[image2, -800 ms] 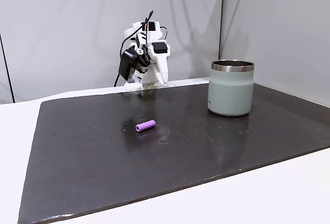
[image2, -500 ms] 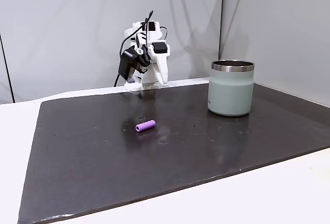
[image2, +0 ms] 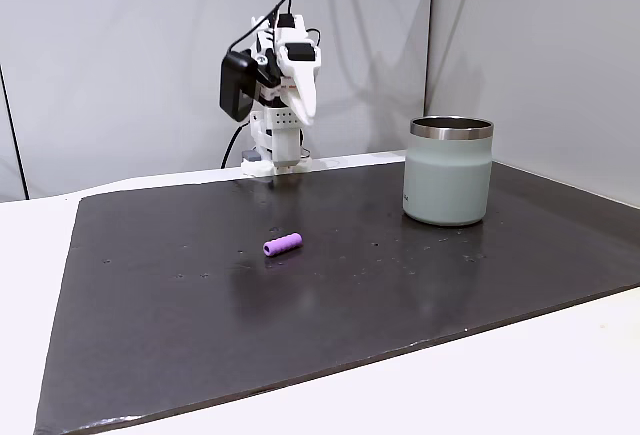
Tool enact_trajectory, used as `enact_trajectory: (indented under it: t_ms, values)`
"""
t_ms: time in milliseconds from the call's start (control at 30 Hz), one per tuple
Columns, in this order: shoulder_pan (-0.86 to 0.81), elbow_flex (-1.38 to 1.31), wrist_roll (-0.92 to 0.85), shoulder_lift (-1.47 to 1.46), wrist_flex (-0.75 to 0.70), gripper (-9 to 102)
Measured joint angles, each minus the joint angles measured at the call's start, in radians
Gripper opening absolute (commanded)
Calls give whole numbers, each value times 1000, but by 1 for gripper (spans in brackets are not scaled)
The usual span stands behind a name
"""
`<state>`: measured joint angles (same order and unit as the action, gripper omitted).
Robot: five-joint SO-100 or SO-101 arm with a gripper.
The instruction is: Grasp a pengrip and put it in the cup.
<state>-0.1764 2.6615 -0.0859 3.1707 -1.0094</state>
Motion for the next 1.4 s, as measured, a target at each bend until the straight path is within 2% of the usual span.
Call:
enact_trajectory:
  t_ms: [267,467,667,1000,1200,1400]
  values:
    - [-270,-167,-103,-28,41,0]
    - [-383,-336,-124,-293,146,0]
    - [-380,-588,-124,-660,152,0]
    - [-284,-885,-124,-1020,92,1]
    - [-206,-1037,-153,-1227,9,3]
    - [-163,-1273,-150,-1466,-163,3]
